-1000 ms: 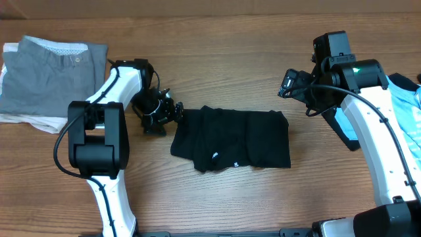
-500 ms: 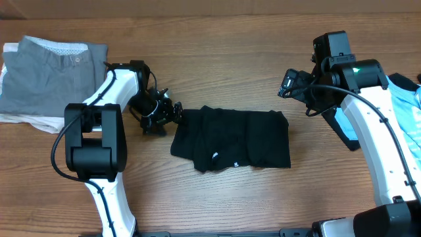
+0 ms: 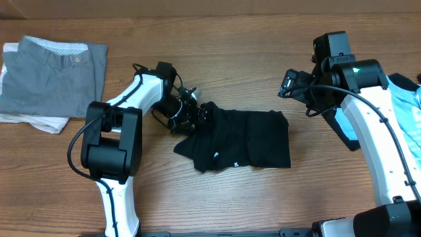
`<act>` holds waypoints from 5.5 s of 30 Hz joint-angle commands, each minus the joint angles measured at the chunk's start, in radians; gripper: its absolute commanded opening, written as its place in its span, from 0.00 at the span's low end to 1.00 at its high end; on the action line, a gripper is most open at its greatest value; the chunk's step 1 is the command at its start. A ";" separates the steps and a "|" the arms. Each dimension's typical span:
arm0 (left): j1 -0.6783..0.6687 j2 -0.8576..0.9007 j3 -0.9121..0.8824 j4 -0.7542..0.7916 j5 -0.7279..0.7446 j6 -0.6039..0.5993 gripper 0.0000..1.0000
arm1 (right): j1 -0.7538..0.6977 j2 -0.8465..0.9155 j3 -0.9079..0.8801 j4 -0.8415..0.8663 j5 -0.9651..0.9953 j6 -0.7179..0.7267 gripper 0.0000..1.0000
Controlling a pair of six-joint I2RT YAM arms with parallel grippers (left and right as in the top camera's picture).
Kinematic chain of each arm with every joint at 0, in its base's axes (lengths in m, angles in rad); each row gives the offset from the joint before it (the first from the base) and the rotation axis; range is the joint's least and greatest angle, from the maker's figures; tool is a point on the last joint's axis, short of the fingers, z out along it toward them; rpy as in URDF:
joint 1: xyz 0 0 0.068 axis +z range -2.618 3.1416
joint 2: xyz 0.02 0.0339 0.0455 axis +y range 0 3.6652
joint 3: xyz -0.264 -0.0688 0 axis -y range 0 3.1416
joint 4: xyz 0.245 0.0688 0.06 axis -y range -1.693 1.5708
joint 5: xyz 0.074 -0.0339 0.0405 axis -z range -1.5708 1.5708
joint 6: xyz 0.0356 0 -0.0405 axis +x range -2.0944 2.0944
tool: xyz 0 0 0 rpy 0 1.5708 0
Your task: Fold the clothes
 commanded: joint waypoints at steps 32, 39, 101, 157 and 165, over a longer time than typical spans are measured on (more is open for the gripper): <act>0.024 0.151 -0.075 -0.111 -0.082 0.463 0.93 | -0.004 -0.029 0.027 -0.015 0.001 -0.007 1.00; 0.022 0.151 -0.075 -0.126 -0.039 0.472 0.92 | -0.004 -0.029 0.027 -0.008 0.001 -0.007 1.00; 0.262 0.151 0.168 -0.270 -0.538 -0.129 0.04 | -0.004 -0.029 0.027 0.004 0.002 -0.007 1.00; -0.241 -0.002 0.573 -0.489 -0.534 -0.303 0.04 | 0.209 0.028 -0.557 0.540 -0.201 0.224 0.24; -0.253 -0.002 0.573 -0.479 -0.476 -0.303 0.04 | 0.209 0.157 -0.557 0.570 -0.288 0.219 0.14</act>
